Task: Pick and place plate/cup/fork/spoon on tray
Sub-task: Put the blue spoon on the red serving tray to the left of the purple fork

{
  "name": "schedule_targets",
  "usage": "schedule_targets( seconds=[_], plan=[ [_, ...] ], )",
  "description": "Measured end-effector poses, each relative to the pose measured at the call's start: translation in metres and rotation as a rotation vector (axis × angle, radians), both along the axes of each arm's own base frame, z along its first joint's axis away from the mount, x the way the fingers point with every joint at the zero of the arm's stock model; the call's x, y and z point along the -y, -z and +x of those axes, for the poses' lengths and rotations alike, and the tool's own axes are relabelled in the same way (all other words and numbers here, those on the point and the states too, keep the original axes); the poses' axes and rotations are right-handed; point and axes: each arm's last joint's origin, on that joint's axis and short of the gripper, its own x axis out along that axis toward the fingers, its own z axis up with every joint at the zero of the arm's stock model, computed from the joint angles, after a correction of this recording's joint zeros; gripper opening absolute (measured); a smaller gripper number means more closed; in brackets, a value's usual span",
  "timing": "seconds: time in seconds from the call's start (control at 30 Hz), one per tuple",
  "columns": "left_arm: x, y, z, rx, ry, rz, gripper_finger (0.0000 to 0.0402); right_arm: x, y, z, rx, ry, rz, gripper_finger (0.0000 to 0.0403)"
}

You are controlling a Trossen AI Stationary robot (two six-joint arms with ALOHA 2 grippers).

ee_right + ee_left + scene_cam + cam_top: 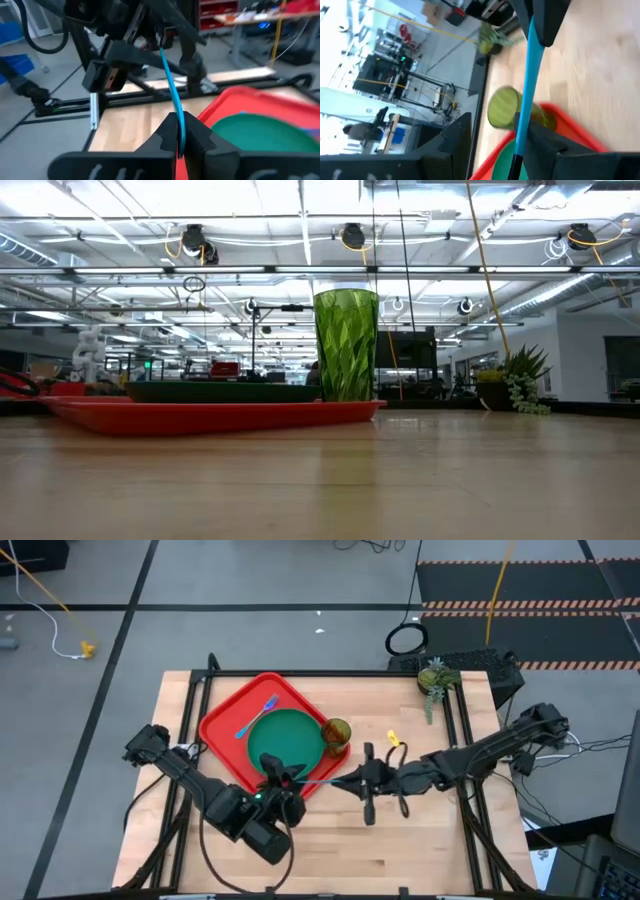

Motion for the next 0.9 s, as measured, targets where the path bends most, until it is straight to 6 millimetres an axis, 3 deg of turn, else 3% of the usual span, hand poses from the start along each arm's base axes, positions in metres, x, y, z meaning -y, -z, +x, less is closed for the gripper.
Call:
schedule_targets(
  seconds=[0.23, 0.4, 0.67, 0.8, 0.9],
  plan=[
    [0.01, -0.031, 0.001, 0.164, -0.016, 0.032, 0.015, -0.002, -0.02, -0.032, -0.007, 0.07, -0.096, 0.0],
    [0.013, -0.047, 0.006, 0.183, 0.007, 0.086, 0.0151, -0.005, -0.022, -0.036, -0.001, 0.064, -0.104, 0.0001],
    [0.015, -0.051, 0.006, 0.204, -0.02, 0.12, 0.0151, -0.005, -0.024, -0.04, -0.004, 0.058, -0.121, 0.0001],
    [0.016, -0.052, 0.005, 0.22, 0.016, 0.055, 0.0151, -0.008, -0.026, -0.044, -0.004, 0.042, -0.125, 0.0001],
    [0.004, -0.063, -0.002, 0.212, 0.121, -0.104, 0.0151, -0.01, -0.025, -0.045, -0.004, 0.033, -0.12, 0.0001]
  ],
)
